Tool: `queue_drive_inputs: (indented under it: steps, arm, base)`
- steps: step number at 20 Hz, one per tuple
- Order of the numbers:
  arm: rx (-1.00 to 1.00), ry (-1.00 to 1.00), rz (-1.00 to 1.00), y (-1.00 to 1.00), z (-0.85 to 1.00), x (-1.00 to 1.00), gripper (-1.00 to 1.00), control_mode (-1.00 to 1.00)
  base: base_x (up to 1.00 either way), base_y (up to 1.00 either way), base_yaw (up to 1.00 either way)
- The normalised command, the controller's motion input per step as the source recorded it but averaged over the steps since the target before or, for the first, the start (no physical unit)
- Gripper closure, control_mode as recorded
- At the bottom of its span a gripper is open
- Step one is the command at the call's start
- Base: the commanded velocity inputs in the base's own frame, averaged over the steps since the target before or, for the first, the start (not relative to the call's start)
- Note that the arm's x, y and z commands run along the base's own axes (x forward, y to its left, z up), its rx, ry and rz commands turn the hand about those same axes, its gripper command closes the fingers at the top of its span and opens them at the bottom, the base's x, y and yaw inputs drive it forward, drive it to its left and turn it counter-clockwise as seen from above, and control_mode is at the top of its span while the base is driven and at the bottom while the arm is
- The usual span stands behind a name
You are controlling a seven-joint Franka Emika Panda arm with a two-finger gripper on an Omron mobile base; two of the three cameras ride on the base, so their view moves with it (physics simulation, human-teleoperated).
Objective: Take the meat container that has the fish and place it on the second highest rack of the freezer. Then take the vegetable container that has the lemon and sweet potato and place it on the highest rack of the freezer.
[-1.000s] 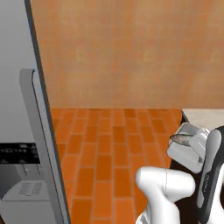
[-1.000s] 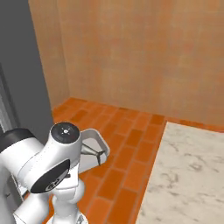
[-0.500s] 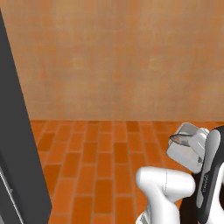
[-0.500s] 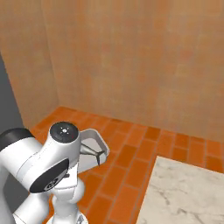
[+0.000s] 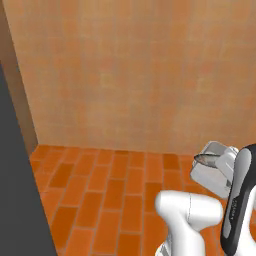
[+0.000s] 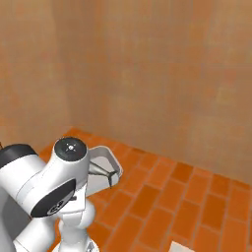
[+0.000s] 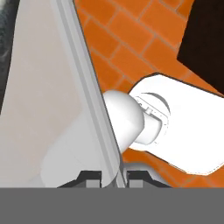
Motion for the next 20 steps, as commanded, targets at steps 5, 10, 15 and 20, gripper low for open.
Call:
queue_drive_inputs:
  steps: [5, 10, 15, 20]
  arm:
    - [0.00, 0.00, 0.00, 0.00, 0.00, 0.00, 1.00, 1.00]
    - [0.00, 0.00, 0.00, 0.00, 0.00, 0.00, 1.00, 1.00]
    - [0.00, 0.00, 0.00, 0.00, 0.00, 0.00, 1.00, 1.00]
    - [0.00, 0.00, 0.00, 0.00, 0.00, 0.00, 1.00, 1.00]
  base:
    - [0.83, -0.08, 0.75]
    - [0.18, 0.00, 0.93]
    - [0.00, 0.00, 1.00]
    - [0.00, 0.00, 0.99]
